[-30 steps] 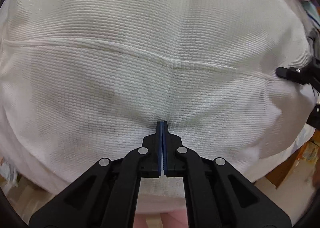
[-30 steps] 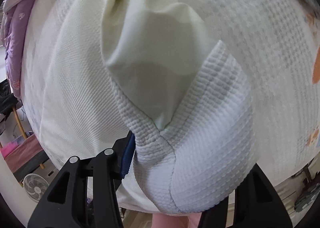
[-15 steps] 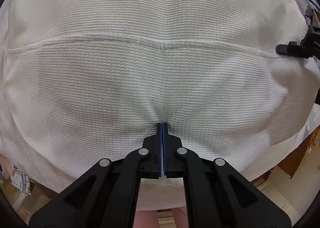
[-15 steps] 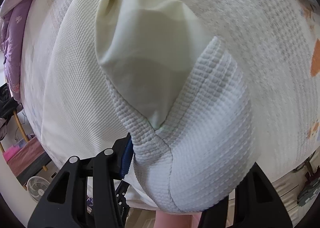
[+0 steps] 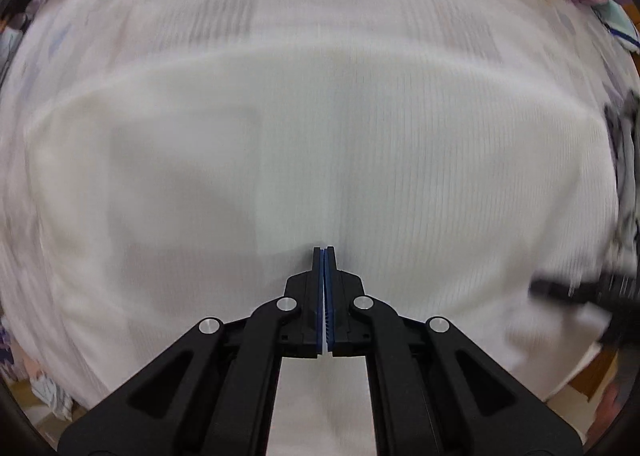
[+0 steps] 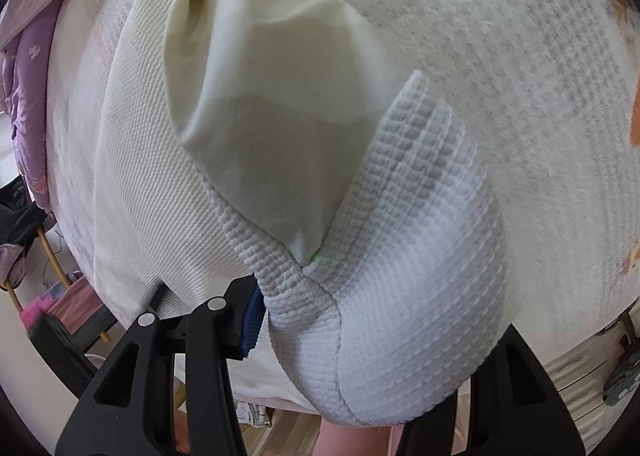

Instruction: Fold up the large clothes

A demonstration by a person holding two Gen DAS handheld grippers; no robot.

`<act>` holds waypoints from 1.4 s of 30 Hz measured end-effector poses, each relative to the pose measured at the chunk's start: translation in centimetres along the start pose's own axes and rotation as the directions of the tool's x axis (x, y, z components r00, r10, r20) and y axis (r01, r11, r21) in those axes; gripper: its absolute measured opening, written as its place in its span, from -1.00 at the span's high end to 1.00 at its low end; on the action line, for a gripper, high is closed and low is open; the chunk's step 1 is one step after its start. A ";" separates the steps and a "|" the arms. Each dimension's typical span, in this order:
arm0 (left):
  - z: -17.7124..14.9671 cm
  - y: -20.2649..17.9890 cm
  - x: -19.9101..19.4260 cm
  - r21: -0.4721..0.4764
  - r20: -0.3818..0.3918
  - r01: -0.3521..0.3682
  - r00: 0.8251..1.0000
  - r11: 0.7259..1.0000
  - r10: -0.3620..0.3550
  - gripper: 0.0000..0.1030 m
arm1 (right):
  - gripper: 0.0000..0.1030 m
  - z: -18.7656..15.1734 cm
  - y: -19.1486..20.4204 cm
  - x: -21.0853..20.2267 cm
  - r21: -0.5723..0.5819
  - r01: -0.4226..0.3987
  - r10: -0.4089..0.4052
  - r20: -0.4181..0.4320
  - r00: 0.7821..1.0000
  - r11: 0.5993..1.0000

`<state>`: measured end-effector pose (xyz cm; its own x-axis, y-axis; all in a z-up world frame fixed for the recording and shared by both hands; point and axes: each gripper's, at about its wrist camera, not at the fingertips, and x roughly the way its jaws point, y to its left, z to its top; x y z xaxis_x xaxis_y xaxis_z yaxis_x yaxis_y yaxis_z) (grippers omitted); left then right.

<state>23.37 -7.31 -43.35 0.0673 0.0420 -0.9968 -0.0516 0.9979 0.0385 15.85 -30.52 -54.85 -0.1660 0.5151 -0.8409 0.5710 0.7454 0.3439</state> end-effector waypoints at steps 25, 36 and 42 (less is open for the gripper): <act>-4.0 2.1 2.0 0.065 0.120 0.001 0.993 0.998 -0.009 0.96 | -0.12 1.2 -2.1 0.2 -0.019 0.009 -0.008 0.019 1.000 1.000; -17.4 5.2 1.5 0.013 0.013 0.031 0.999 0.999 -0.032 0.96 | -0.12 -1.3 -2.5 0.8 -0.058 -0.040 0.044 0.068 0.997 0.998; -15.5 6.7 1.1 0.003 -0.005 0.017 1.000 1.000 -0.017 0.95 | -0.04 -2.5 -3.8 -0.5 -0.077 -0.069 0.075 0.085 0.994 0.995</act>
<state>7.68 -1.38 -45.25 0.0635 0.0244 -0.9977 -0.0476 0.9986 0.0214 11.78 -32.52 -54.73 -0.0537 0.5321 -0.8450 0.5172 0.7387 0.4322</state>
